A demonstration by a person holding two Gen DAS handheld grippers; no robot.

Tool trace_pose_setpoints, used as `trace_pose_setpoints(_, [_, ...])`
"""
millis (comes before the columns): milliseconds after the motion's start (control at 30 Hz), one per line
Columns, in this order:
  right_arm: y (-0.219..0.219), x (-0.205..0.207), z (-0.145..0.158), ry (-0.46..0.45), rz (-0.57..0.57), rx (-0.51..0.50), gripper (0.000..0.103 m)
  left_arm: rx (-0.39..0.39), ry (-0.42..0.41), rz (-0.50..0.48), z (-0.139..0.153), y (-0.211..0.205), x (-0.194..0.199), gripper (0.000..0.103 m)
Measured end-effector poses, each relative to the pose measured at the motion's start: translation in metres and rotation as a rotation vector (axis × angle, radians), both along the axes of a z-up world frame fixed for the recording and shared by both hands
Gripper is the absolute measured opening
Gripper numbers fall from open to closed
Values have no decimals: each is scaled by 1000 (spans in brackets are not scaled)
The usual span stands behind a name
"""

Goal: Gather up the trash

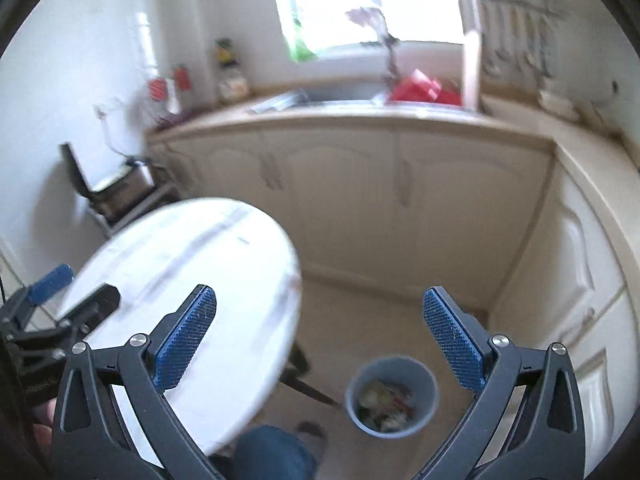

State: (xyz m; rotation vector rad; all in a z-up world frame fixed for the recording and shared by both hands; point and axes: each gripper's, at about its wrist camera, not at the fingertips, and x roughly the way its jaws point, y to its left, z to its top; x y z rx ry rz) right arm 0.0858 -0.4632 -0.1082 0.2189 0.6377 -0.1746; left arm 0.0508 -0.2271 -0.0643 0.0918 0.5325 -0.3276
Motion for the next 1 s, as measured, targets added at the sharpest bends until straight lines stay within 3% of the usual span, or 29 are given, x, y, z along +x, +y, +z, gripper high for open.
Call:
trace_pose_setpoints(300, [121, 1, 76, -179, 187, -40, 103, 20, -116, 186, 39, 83, -86, 102])
trace_pose_setpoints(500, [179, -16, 94, -246, 246, -65, 103, 15, -167, 308, 50, 113, -154, 103])
trace_pose_setpoints(733, [214, -33, 99, -276, 271, -104, 103, -11, -203, 352, 57, 107, -203, 103])
trace_pose_setpoints(1000, [214, -47, 108, -297, 254, -125, 103, -49, -224, 357, 60, 108, -243, 103])
